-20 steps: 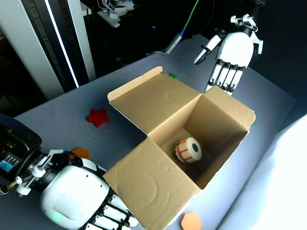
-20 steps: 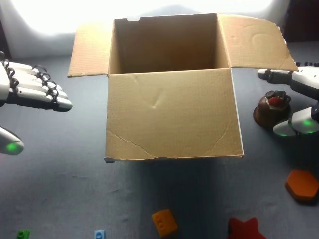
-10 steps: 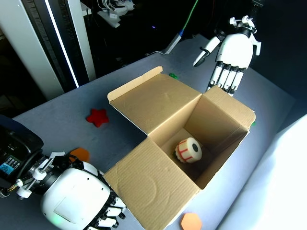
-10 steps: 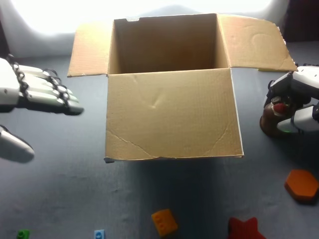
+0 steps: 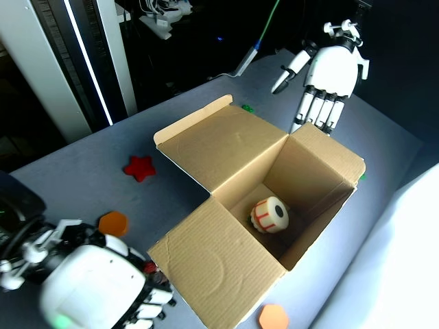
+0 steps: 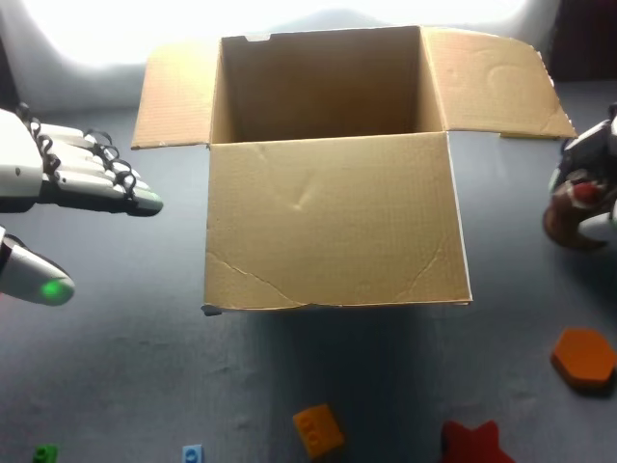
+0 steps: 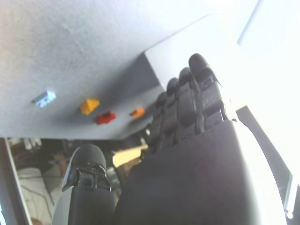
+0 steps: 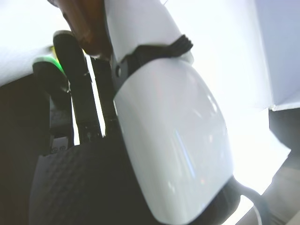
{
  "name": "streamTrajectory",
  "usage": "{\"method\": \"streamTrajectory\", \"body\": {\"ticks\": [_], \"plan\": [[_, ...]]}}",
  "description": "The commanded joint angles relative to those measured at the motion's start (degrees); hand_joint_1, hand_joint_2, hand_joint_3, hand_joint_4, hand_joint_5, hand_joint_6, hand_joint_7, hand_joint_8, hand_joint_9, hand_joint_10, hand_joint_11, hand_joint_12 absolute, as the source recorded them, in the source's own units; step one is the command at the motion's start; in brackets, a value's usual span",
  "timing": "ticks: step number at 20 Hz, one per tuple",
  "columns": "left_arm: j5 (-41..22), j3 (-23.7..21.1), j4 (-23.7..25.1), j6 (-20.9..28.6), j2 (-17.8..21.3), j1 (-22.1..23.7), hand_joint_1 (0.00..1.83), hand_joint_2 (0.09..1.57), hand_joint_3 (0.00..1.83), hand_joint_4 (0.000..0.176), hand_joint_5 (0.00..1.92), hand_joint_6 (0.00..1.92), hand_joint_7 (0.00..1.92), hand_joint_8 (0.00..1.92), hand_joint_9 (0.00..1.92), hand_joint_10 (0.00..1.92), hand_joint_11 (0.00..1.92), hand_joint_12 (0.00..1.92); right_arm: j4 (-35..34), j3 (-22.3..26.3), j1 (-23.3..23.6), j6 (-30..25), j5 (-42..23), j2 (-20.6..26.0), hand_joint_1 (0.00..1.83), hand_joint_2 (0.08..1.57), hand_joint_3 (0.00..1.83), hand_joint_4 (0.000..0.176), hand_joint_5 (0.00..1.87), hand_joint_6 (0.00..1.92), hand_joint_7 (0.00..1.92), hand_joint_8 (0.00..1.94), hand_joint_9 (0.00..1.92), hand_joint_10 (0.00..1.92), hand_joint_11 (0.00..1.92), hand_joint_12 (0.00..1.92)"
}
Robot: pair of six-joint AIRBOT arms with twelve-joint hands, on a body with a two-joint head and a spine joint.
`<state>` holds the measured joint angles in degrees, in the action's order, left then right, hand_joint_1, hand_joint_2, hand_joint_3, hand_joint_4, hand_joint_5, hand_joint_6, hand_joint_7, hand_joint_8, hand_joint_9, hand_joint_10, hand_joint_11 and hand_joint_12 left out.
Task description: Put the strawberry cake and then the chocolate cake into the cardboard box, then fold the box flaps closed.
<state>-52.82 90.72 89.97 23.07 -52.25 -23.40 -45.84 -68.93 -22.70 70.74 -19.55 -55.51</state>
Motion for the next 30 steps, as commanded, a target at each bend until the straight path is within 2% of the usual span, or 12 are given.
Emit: {"method": "streamTrajectory", "body": {"ticks": [1,5,6,10,11,14,15,20,23,27,28,30], "plan": [[-1.3,0.6,-4.2,-0.5,0.3,0.0,0.0,1.24,0.0,0.0,0.12,0.01,0.14,0.0,0.13,0.0,0.0,0.56,0.6,-0.2,0.8,0.3,-6.3,1.5,1.35,1.17,0.0,0.0,0.9,1.02,0.96,1.12,0.69,1.53,0.32,1.92],[-1.8,2.7,-4.2,-2.0,-0.8,-0.4,0.0,1.23,0.0,0.0,0.11,0.0,0.11,0.0,0.11,0.0,0.0,0.56,0.6,0.3,0.8,3.1,-9.9,5.1,1.34,1.18,0.0,0.0,0.85,1.14,0.94,1.13,0.68,1.52,0.28,1.92],[-1.8,3.3,-4.2,-2.1,-1.1,-0.4,0.0,1.24,0.0,0.0,0.12,0.0,0.13,0.0,0.12,0.0,0.0,0.58,0.6,0.4,0.9,3.6,-11.3,5.8,1.22,1.18,0.01,0.0,0.84,1.15,0.9,1.23,0.63,1.45,0.28,1.92],[-1.4,4.5,-4.5,-2.0,-2.0,-0.4,0.0,1.24,0.0,0.0,0.1,0.0,0.11,0.0,0.1,0.0,0.0,0.52,0.8,0.6,4.3,3.7,-12.1,8.5,1.19,1.18,0.0,0.002,0.84,1.15,0.87,1.27,0.6,1.41,0.28,1.92],[-1.3,4.3,-4.6,-2.0,-2.0,-0.4,0.0,1.25,0.0,0.0,0.09,0.0,0.1,0.0,0.09,0.0,0.0,0.49,2.2,0.9,5.9,3.6,-12.4,8.9,1.19,1.18,0.0,0.0,0.83,1.15,0.88,1.28,0.6,1.41,0.26,1.92],[-1.1,3.6,-4.7,-2.0,-2.1,-0.6,0.0,1.25,0.0,0.0,0.09,0.0,0.12,0.01,0.11,0.01,0.0,0.5,11.3,3.5,7.8,2.7,-20.0,9.9,1.2,1.17,0.0,0.0,0.9,1.05,0.89,1.27,0.61,1.45,0.3,1.92],[-1.2,3.6,-4.7,-2.0,-2.1,-0.6,0.0,1.25,0.0,0.0,0.08,0.0,0.12,0.0,0.11,0.0,0.0,0.51,13.7,4.6,8.8,1.8,-20.9,10.4,1.2,1.18,0.0,0.0,0.87,1.08,0.87,1.31,0.6,1.45,0.3,1.92],[-1.2,3.6,-5.1,-2.1,-2.2,-1.5,0.0,1.26,0.0,0.0,0.09,0.0,0.11,0.0,0.11,0.0,0.0,0.5,27.1,7.6,11.7,-6.2,-27.8,10.8,1.19,1.18,0.0,0.0,0.84,1.12,0.87,1.3,0.62,1.41,0.22,1.92],[-1.2,3.6,-5.3,-2.4,-2.4,-1.9,0.0,1.26,0.0,0.0,0.1,0.0,0.12,0.0,0.14,0.01,0.0,0.6,35.4,8.2,12.1,-9.4,-32.2,10.3,1.2,1.17,0.0,0.0,0.88,1.07,0.89,1.27,0.65,1.43,0.31,1.92],[-1.1,3.5,-6.0,-2.4,-2.5,-2.0,0.0,1.25,0.0,0.0,0.09,0.0,0.13,0.0,0.15,0.0,0.0,0.65,37.2,7.9,13.0,-9.5,-34.0,7.2,1.19,1.18,0.0,0.0,0.86,1.11,0.89,1.27,0.61,1.43,0.27,1.92],[-1.0,3.5,-6.0,-2.4,-2.5,-2.0,0.0,1.26,0.0,0.0,0.09,0.0,0.13,0.0,0.14,0.0,0.0,0.65,37.3,7.8,13.0,-9.8,-34.3,6.3,1.31,1.18,0.0,0.0,0.85,1.08,0.91,1.2,0.67,1.53,0.27,1.92],[-0.8,3.5,-6.2,-2.4,-2.6,-1.8,0.0,1.25,0.0,0.0,0.09,0.0,0.12,0.0,0.14,0.0,0.0,0.65,38.8,6.8,13.1,-10.5,-35.4,4.3,1.34,1.18,0.0,0.0,0.85,1.09,0.92,1.18,0.68,1.54,0.24,1.92]]}}
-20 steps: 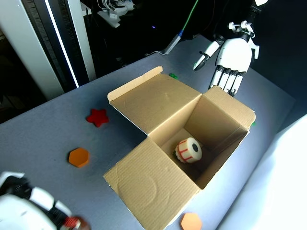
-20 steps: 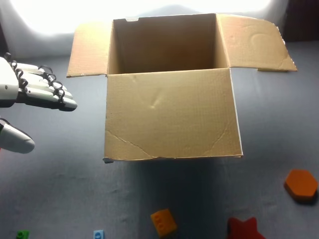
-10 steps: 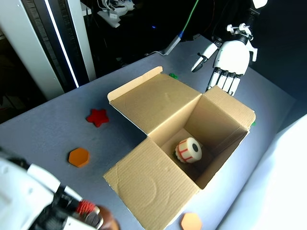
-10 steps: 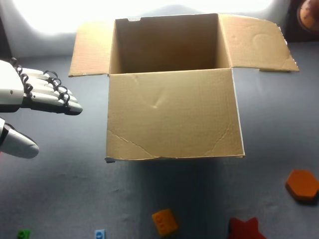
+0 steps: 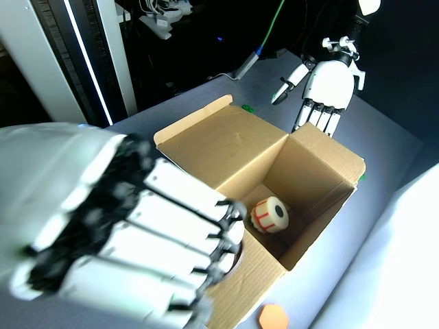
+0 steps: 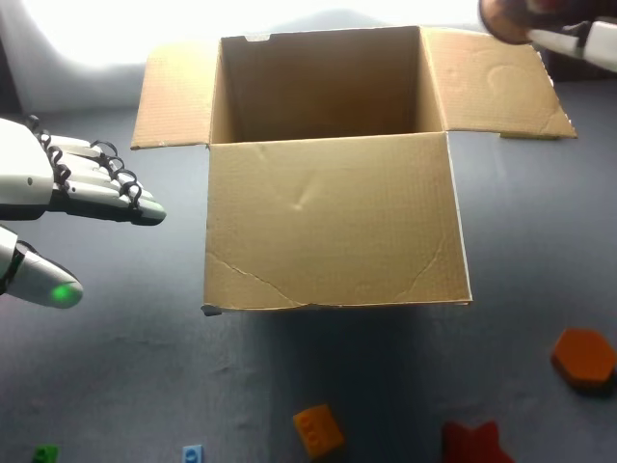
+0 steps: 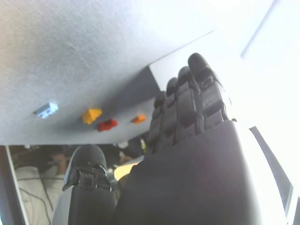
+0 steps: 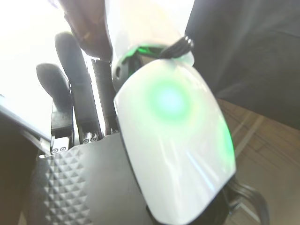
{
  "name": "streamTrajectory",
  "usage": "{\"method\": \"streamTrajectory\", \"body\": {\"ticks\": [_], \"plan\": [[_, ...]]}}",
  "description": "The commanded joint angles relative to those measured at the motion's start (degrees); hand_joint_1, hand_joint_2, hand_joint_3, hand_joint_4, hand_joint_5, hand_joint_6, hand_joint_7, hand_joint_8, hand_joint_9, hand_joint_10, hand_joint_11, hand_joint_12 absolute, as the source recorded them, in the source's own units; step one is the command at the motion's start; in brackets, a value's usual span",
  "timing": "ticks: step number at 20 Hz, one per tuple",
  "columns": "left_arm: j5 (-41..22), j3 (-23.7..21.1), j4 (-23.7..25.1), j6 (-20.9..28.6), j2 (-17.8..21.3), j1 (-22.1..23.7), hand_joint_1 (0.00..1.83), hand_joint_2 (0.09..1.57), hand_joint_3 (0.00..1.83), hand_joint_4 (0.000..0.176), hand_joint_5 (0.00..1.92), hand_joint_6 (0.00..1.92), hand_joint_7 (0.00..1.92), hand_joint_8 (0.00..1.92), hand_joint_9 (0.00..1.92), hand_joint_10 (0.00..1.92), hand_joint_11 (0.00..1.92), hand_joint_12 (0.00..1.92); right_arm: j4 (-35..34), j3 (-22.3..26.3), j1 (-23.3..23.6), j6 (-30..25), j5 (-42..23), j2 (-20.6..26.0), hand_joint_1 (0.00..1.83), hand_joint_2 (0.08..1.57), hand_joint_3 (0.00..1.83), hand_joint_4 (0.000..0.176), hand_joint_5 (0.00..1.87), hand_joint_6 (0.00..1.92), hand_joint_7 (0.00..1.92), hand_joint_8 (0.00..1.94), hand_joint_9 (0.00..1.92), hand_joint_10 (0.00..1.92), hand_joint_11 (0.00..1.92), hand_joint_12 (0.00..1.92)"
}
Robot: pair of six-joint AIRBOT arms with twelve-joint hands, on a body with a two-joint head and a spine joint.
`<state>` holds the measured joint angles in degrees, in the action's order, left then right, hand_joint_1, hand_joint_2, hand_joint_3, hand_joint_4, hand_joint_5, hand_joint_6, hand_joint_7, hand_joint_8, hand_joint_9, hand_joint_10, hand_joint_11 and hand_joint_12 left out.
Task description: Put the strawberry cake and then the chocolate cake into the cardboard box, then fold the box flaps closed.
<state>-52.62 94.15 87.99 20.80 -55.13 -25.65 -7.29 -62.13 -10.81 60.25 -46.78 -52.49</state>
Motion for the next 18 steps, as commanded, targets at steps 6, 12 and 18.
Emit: {"method": "streamTrajectory", "body": {"ticks": [6,12,18], "plan": [[-0.3,0.1,-4.3,-0.1,0.2,1.8,0.0,1.26,0.0,0.0,0.07,0.0,0.11,0.0,0.11,0.0,0.0,0.56,4.2,-4.0,0.3,-3.0,-10.5,-4.7,1.19,1.19,0.0,0.0,0.83,1.14,0.87,1.3,0.61,1.43,0.24,1.92],[0.0,0.0,-4.2,-0.1,0.1,2.3,0.0,1.24,0.0,0.0,0.07,0.0,0.11,0.0,0.12,0.0,0.0,0.57,8.9,-7.2,-0.3,-5.2,-12.6,-9.6,1.19,1.18,0.0,0.002,0.87,1.1,0.86,1.29,0.61,1.42,0.29,1.92],[0.4,0.1,-4.3,0.0,0.0,3.0,0.0,1.25,0.0,0.0,0.08,0.0,0.11,0.0,0.11,0.0,0.0,0.56,9.8,-10.8,-2.2,-5.1,-12.7,-14.4,1.2,1.17,0.0,0.0,0.89,1.05,0.88,1.29,0.6,1.46,0.27,1.92]]}}
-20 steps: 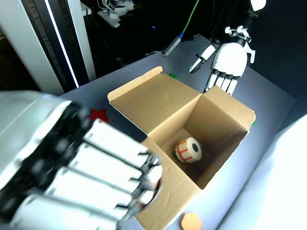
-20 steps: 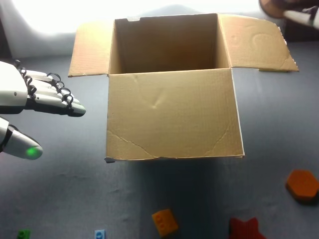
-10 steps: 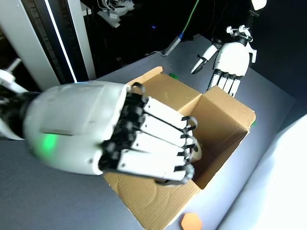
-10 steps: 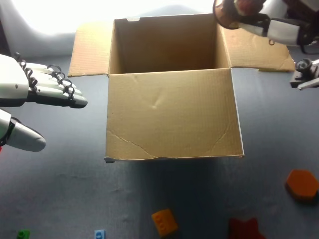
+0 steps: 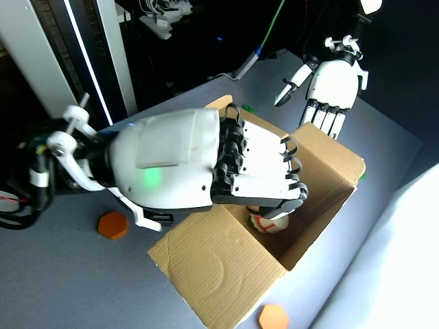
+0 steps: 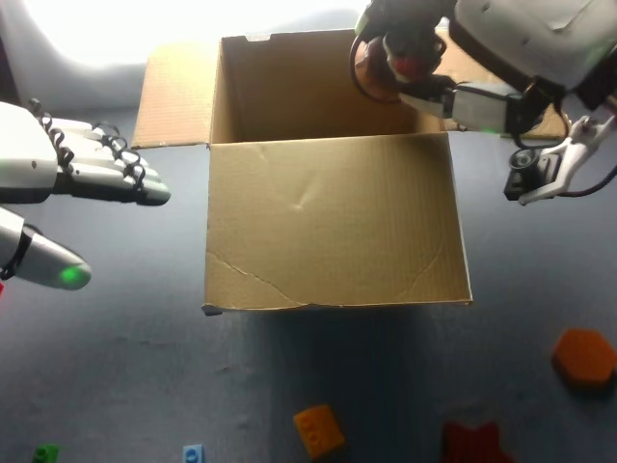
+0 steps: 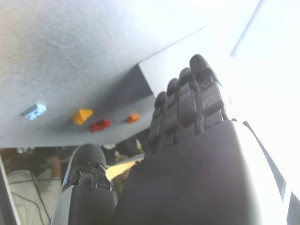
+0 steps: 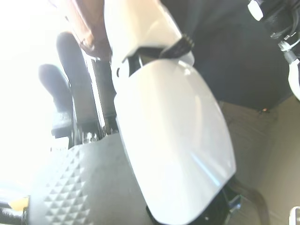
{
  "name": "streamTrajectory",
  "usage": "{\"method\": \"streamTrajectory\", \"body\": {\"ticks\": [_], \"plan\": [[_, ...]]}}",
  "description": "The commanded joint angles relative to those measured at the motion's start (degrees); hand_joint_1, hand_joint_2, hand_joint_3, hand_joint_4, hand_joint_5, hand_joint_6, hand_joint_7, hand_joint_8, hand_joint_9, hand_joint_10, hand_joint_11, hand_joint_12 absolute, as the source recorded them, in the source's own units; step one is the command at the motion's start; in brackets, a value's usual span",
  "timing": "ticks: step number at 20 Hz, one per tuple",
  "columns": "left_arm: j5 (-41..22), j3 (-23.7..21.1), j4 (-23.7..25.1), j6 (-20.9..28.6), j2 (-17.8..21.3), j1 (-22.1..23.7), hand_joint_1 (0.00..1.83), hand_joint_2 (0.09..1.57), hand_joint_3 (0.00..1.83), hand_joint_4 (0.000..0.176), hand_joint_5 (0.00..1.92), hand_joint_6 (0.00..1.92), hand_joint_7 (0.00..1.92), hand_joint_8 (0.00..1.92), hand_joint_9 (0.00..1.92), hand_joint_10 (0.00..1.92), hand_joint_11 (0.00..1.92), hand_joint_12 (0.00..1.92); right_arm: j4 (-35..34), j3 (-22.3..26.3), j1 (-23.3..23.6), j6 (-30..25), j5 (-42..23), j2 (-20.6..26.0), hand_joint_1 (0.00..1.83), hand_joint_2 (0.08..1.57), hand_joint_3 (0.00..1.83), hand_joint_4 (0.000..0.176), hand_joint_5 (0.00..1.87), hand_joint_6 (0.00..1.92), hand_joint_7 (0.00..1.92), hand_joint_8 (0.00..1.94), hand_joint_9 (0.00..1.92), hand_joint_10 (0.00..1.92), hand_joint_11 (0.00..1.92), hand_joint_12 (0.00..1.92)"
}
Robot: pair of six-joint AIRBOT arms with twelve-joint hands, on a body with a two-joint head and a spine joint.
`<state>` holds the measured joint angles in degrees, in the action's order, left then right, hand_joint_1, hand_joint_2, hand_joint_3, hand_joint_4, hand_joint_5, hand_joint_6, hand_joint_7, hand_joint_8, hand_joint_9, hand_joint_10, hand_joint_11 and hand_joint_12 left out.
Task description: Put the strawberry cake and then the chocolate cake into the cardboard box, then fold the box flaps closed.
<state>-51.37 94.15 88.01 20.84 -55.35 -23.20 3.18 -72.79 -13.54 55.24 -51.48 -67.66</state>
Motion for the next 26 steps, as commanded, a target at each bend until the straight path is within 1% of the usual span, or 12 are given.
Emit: {"method": "streamTrajectory", "body": {"ticks": [1,5,7,9,10,11,12,13,15,19,23,26], "plan": [[-0.8,0.1,-4.3,0.0,0.2,0.7,0.0,1.25,0.0,0.0,0.08,0.0,0.11,0.0,0.11,0.0,0.0,0.56,-0.6,-0.4,0.3,-0.2,-8.1,0.4,1.2,1.17,0.0,0.0,0.89,1.05,0.88,1.29,0.6,1.46,0.27,1.92],[-0.7,0.2,-4.3,0.1,0.0,1.0,0.0,1.25,0.0,0.0,0.08,0.0,0.11,0.0,0.11,0.0,0.0,0.56,0.0,-0.9,-0.6,0.0,-8.3,-1.0,1.21,1.16,0.0,0.0,0.92,1.01,0.91,1.25,0.64,1.42,0.3,1.92],[-0.5,0.2,-4.3,0.1,-0.1,1.0,0.0,1.24,0.0,0.0,0.08,0.0,0.11,0.0,0.11,0.0,0.0,0.57,0.0,-1.5,-0.9,0.3,-8.4,-1.7,1.2,1.17,0.0,0.0,0.88,1.05,0.88,1.3,0.61,1.44,0.29,1.92],[-0.2,0.2,-4.3,0.1,-0.2,1.1,0.0,1.24,0.0,0.0,0.08,0.0,0.1,0.0,0.1,0.0,0.0,0.55,0.0,-1.9,-1.3,0.5,-8.4,-2.1,1.18,1.21,0.01,0.0,0.78,1.19,0.84,1.34,0.56,1.41,0.27,1.92],[-0.2,0.2,-4.3,0.1,-0.2,1.3,0.0,1.24,0.0,0.0,0.08,0.0,0.11,0.0,0.11,0.0,0.0,0.56,0.0,-1.9,-1.5,0.5,-8.4,-2.2,1.15,1.24,0.01,0.0,0.7,1.32,0.79,1.39,0.51,1.41,0.26,1.92],[-0.1,0.2,-4.3,0.0,-0.3,1.7,0.0,1.24,0.0,0.0,0.07,0.0,0.11,0.0,0.11,0.0,0.0,0.55,0.0,-1.9,-1.8,0.5,-8.4,-2.2,1.05,1.18,0.0,0.0,0.46,0.87,0.58,0.92,0.44,1.29,0.17,1.92],[-0.1,0.2,-4.3,0.0,-0.3,2.1,0.0,1.24,0.0,0.0,0.08,0.0,0.12,0.0,0.12,0.0,0.0,0.58,0.0,-1.9,-2.0,0.5,-8.4,-2.2,0.96,1.16,0.0,0.0,0.37,0.55,0.54,0.55,0.4,1.15,0.08,1.88],[-0.1,0.2,-4.3,-0.2,-0.3,2.6,0.0,1.24,0.0,0.0,0.09,0.0,0.11,0.0,0.12,0.0,0.0,0.56,0.0,-1.9,-2.1,0.5,-8.4,-2.2,0.91,1.14,0.0,0.0,0.32,0.32,0.52,0.29,0.37,0.99,0.01,1.82],[0.0,0.2,-4.7,-0.4,-0.3,3.3,0.0,1.24,0.0,0.0,0.08,0.0,0.11,0.0,0.12,0.0,0.0,0.56,0.0,-2.1,-2.3,0.5,-8.4,-2.1,0.85,1.08,0.0,0.0,0.26,0.09,0.47,0.05,0.31,0.72,0.0,1.66],[0.2,0.3,-6.4,-0.4,-0.3,3.6,0.0,1.24,0.0,0.0,0.1,0.01,0.13,0.0,0.13,0.0,0.0,0.59,0.1,-2.1,-2.2,0.5,-8.9,-1.9,0.72,1.02,0.0,0.0,0.14,0.0,0.28,0.0,0.23,0.24,0.0,1.22],[0.4,1.1,-7.1,-0.4,-0.3,4.8,0.0,1.25,0.0,0.0,0.1,0.0,0.13,0.0,0.13,0.0,0.0,0.57,-0.3,-1.5,-1.6,0.5,-7.3,-0.5,0.71,1.0,0.0,0.0,0.12,0.0,0.25,0.0,0.21,0.17,0.0,1.14],[0.4,1.9,-7.1,-0.4,-0.7,6.5,0.0,1.24,0.0,0.0,0.1,0.0,0.13,0.0,0.13,0.0,0.0,0.59,-5.4,0.5,-0.9,0.7,-3.9,2.5,0.58,1.0,0.0,0.0,0.1,0.0,0.22,0.0,0.17,0.11,0.0,1.04]]}}
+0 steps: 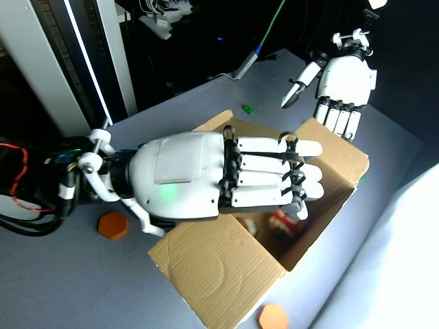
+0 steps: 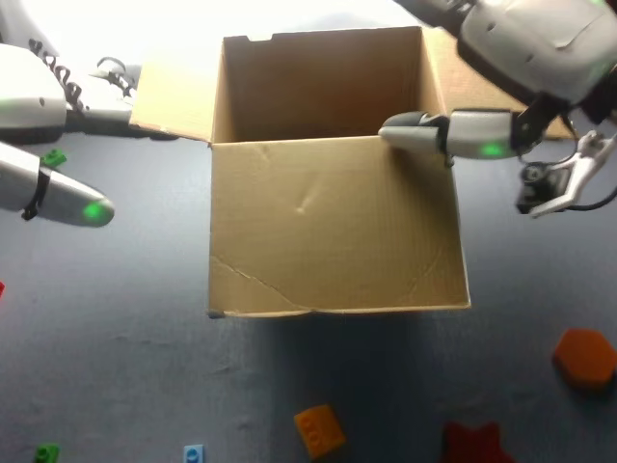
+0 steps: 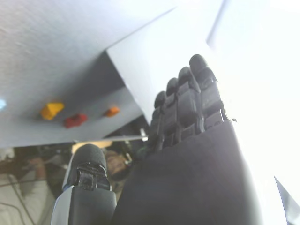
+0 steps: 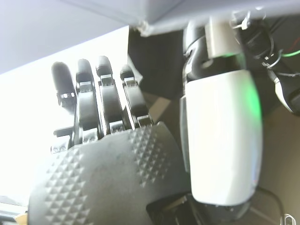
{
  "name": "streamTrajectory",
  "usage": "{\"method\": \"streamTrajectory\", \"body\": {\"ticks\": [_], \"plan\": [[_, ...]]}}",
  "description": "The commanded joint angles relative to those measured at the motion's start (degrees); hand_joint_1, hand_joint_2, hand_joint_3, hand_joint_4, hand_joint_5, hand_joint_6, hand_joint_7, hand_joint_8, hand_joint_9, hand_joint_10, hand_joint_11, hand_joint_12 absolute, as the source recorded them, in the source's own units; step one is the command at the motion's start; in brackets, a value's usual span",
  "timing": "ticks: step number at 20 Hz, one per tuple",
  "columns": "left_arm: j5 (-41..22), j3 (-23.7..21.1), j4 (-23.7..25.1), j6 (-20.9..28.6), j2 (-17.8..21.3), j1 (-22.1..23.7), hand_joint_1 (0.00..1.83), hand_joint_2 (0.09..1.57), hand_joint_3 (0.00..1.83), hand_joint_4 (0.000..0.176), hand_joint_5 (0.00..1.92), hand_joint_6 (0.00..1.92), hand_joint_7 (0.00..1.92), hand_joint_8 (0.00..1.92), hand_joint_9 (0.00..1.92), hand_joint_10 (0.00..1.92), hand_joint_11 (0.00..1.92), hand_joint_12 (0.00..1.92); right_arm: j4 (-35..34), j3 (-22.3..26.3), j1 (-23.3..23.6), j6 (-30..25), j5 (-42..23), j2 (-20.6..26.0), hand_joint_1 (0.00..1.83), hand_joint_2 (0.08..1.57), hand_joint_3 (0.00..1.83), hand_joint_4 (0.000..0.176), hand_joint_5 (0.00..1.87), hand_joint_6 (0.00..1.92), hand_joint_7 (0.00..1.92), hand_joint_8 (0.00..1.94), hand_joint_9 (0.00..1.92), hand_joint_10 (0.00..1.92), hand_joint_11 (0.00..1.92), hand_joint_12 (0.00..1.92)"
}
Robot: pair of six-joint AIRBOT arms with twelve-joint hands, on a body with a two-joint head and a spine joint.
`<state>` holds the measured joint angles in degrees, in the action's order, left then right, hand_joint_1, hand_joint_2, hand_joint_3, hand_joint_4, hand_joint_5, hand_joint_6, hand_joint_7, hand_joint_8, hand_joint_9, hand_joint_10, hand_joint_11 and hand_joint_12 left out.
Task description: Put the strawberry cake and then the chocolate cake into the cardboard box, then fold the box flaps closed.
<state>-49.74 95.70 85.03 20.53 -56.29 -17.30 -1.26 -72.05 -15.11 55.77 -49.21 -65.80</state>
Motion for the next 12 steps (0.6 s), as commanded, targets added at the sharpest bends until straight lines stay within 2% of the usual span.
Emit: {"method": "streamTrajectory", "body": {"ticks": [1,4,5,7,8,10,12], "plan": [[-1.3,0.4,-4.1,-0.1,0.2,0.9,0.0,1.24,0.0,0.0,0.1,0.0,0.13,0.0,0.13,0.0,0.0,0.59,-2.8,0.4,1.0,0.2,-4.9,1.6,0.58,1.0,0.0,0.0,0.1,0.0,0.22,0.0,0.17,0.11,0.0,1.04],[-1.5,0.2,-3.5,0.3,0.2,1.8,0.0,1.25,0.0,0.0,0.1,0.0,0.13,0.0,0.14,0.0,0.0,0.59,-12.6,3.6,1.9,3.3,0.1,6.6,0.49,1.02,0.01,0.0,0.11,0.01,0.2,0.0,0.17,0.09,0.0,1.01],[-1.5,0.2,-2.9,0.4,0.2,2.1,0.0,1.25,0.0,0.0,0.1,0.0,0.14,0.0,0.15,0.0,0.0,0.61,-15.9,4.8,1.6,5.6,1.6,8.7,0.41,1.03,0.01,0.0,0.11,0.0,0.19,0.0,0.17,0.08,0.0,0.98],[-1.5,0.6,-1.7,0.4,0.2,3.1,0.0,1.25,0.0,0.0,0.1,0.0,0.14,0.0,0.15,0.0,0.0,0.62,-20.9,6.3,0.2,8.9,2.6,11.7,0.4,1.03,0.01,0.0,0.11,0.01,0.19,0.0,0.17,0.08,0.0,0.98],[-1.5,0.8,-1.2,0.4,0.1,3.8,0.0,1.26,0.0,0.0,0.1,0.0,0.13,0.0,0.15,0.0,0.0,0.63,-23.3,6.8,-0.6,10.5,3.0,12.9,0.32,1.05,0.02,0.0,0.1,0.0,0.2,0.0,0.17,0.08,0.0,0.99],[-1.5,1.1,1.4,0.5,-0.3,6.4,0.0,1.26,0.0,0.0,0.1,0.0,0.13,0.0,0.15,0.0,0.0,0.64,-27.3,7.4,-2.5,14.2,3.2,14.8,0.28,1.09,0.02,0.0,0.1,0.0,0.2,0.0,0.16,0.07,0.0,0.95],[-1.5,1.7,4.5,0.8,-1.0,9.8,0.0,1.26,0.0,0.0,0.1,0.0,0.13,0.0,0.14,0.0,0.0,0.64,-33.9,8.3,-4.7,21.0,3.8,16.5,0.18,1.15,0.02,0.0,0.09,0.0,0.19,0.0,0.15,0.05,0.0,0.86]]}}
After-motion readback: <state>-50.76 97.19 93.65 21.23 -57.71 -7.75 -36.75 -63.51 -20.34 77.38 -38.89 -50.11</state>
